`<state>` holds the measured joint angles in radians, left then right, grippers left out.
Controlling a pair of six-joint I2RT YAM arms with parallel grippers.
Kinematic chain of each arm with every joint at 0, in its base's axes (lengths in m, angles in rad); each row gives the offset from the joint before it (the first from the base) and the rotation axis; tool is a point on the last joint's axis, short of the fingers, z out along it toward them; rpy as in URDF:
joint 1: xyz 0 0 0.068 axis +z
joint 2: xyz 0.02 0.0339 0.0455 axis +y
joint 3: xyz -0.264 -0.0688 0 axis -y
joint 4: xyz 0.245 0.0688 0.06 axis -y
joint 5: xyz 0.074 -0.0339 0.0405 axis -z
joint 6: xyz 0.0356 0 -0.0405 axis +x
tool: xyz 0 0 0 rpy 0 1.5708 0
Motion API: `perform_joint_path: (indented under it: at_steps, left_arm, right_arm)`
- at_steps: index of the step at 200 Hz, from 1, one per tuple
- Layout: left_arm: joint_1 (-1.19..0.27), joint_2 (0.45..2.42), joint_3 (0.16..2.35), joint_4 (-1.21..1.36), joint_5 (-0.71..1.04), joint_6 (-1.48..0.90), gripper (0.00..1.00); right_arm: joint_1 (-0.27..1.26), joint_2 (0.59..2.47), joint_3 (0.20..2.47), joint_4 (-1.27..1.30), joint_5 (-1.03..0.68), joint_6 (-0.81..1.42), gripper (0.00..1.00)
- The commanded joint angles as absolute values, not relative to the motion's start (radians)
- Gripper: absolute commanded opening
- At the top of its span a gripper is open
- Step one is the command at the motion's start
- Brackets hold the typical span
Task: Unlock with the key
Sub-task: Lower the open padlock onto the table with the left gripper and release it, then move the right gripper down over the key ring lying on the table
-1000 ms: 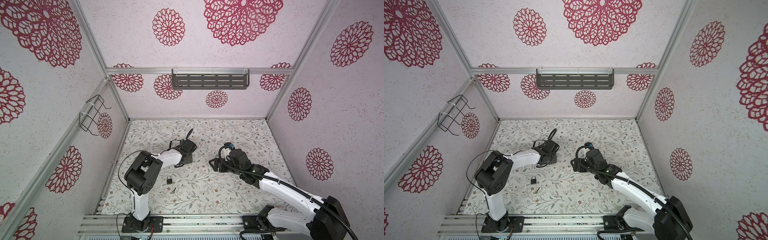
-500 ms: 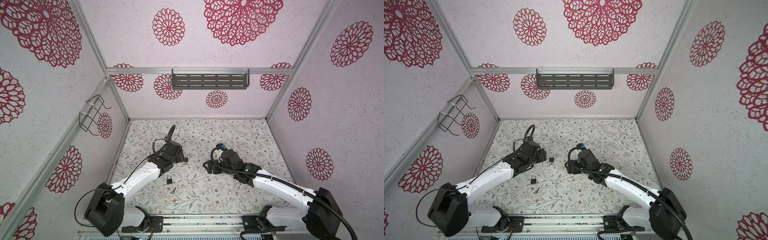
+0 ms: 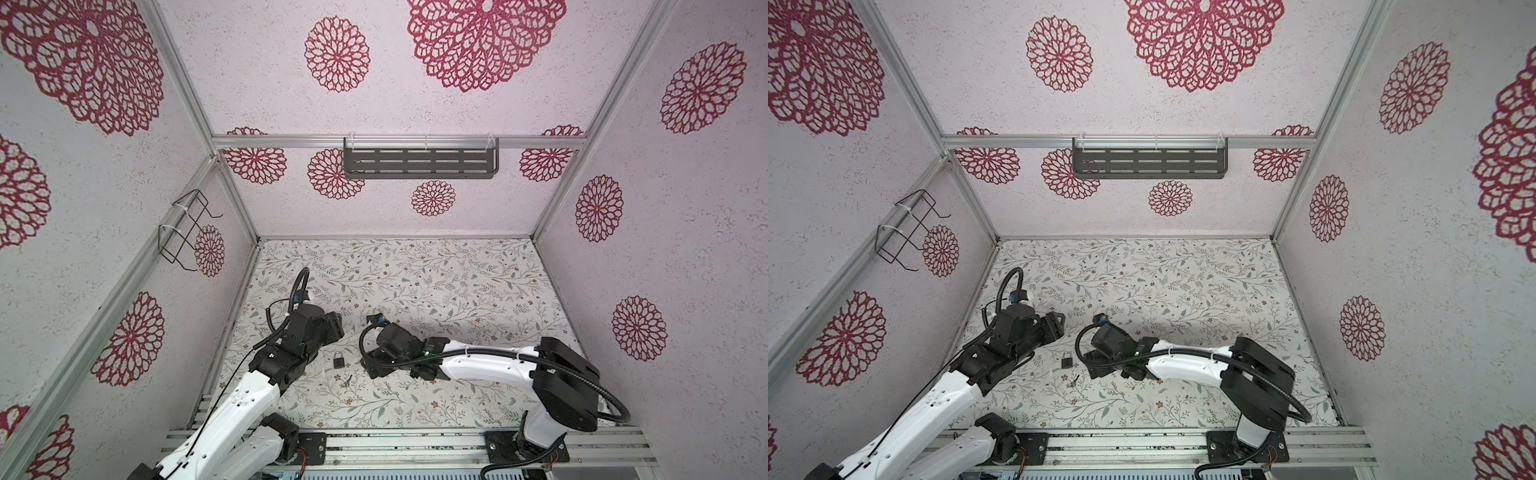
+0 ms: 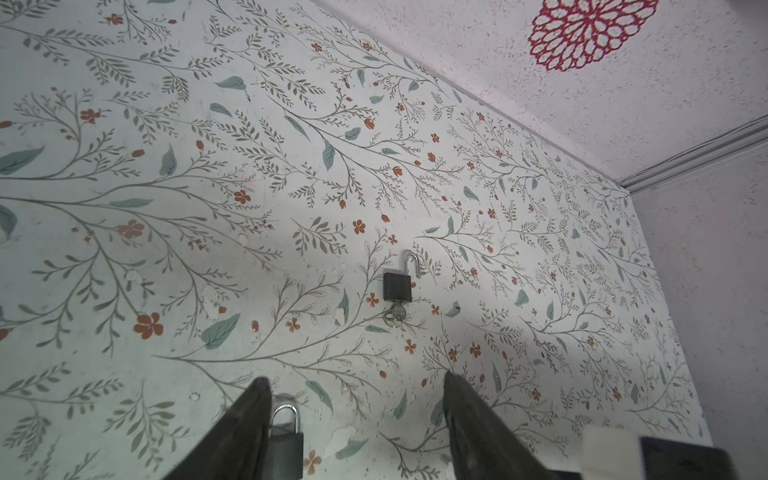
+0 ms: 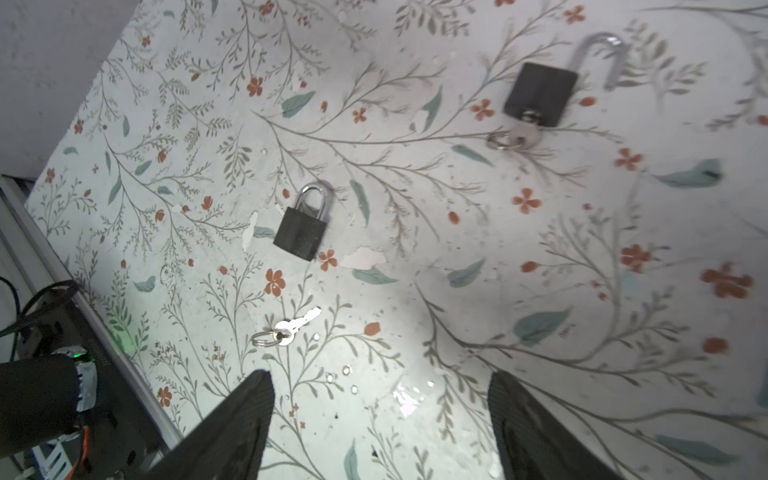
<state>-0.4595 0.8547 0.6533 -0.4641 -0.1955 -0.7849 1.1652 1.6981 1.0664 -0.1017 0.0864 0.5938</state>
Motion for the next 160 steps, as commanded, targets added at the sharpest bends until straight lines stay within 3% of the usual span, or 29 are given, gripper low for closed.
perform_joint_path:
  at_steps: [1, 88, 160]
  left_arm:
    - [-0.443, 0.795, 0.631, -0.518, -0.184, -0.827, 0.68]
    - [-0.393, 0.587, 0.601, -0.682, -0.286, -0.876, 0.71]
    - [-0.376, 0.572, 0.600, -0.694, -0.298, -0.888, 0.71]
  right_arm:
    - [1.198, 1.744, 1.130, -0.090, 0.137, 0.564, 0.84]
    - [1.299, 1.943, 1.305, -0.180, 0.201, 0.510, 0.85]
    - [1.309, 2.029, 1.393, -0.254, 0.229, 0.497, 0.86]
